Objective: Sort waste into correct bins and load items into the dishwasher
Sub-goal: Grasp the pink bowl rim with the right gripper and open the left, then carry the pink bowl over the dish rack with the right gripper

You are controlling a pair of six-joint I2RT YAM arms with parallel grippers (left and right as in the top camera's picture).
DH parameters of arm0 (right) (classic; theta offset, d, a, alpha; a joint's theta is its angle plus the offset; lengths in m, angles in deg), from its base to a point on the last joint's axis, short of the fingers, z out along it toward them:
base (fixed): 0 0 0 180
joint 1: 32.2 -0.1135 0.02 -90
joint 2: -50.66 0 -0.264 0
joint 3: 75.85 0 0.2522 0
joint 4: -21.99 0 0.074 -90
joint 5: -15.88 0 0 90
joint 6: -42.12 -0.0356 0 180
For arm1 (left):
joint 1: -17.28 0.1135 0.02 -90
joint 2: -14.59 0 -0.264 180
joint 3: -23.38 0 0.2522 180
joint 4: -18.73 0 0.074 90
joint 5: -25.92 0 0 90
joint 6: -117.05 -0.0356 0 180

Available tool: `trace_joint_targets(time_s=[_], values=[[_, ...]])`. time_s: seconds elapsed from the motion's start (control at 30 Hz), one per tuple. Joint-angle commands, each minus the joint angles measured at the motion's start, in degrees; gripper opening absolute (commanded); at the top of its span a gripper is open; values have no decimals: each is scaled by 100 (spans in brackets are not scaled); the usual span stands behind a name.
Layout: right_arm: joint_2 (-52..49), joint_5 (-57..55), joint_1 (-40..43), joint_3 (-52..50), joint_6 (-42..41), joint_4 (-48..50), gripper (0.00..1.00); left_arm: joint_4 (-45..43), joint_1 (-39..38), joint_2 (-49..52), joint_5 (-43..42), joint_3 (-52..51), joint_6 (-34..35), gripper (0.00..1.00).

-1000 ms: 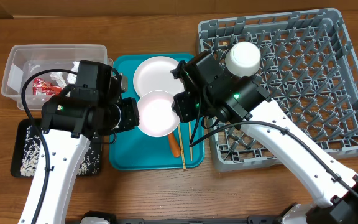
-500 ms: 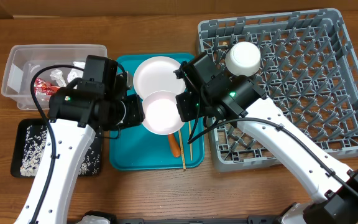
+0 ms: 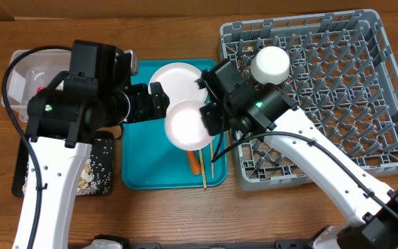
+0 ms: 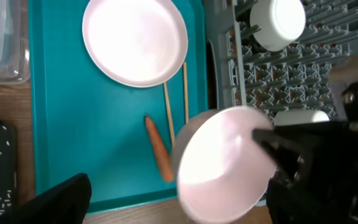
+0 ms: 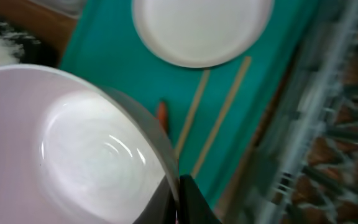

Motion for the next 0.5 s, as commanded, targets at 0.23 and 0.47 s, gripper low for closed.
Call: trace_joint_targets(time_s=[0.23,0.47], values=[[549,-6653,52,656,-125,-664,4,-9,42,4,894,236,-267,100],[546,-8349,55,286,-1550,-1025,4,-214,42,11,1864,232,-243,100]])
